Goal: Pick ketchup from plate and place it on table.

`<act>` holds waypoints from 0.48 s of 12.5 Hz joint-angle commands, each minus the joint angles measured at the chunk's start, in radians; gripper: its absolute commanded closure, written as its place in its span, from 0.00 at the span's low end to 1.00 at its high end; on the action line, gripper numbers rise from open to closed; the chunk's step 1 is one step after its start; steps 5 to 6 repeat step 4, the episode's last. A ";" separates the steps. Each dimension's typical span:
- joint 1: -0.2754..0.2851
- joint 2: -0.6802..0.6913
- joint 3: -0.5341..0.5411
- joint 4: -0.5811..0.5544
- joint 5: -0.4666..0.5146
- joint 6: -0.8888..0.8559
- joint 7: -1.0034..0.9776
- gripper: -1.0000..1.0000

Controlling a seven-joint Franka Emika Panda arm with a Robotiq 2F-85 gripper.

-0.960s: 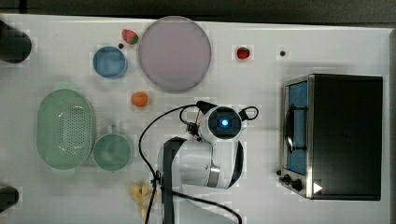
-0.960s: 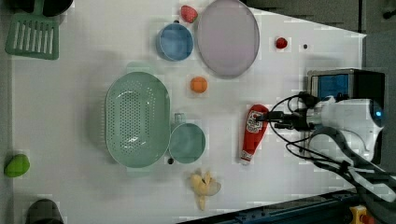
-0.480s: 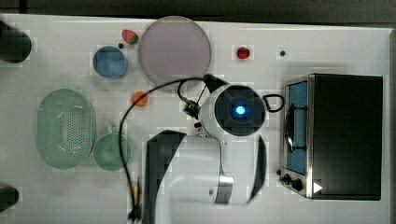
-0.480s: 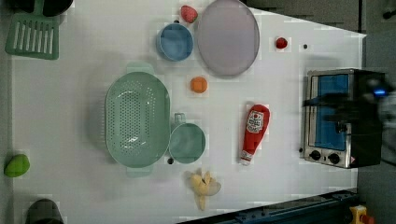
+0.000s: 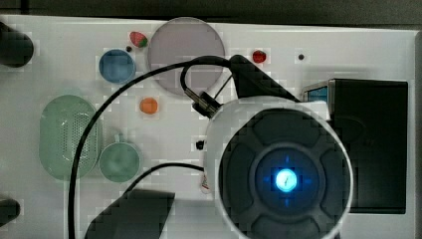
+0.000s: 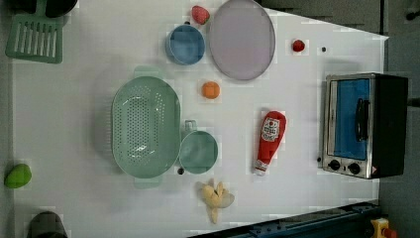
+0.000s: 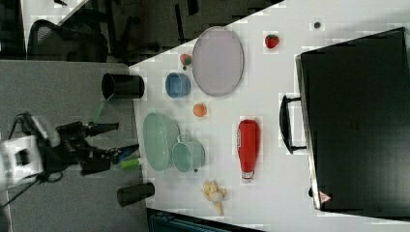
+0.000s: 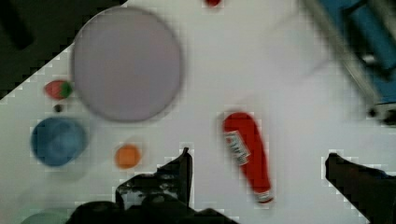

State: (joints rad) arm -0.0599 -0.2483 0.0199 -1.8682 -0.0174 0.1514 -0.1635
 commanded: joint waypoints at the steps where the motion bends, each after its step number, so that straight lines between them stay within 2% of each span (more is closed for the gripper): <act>1: 0.007 0.065 -0.006 0.012 -0.007 -0.059 0.089 0.00; 6: 0.007 0.065 -0.004 0.013 -0.007 -0.078 0.089 0.00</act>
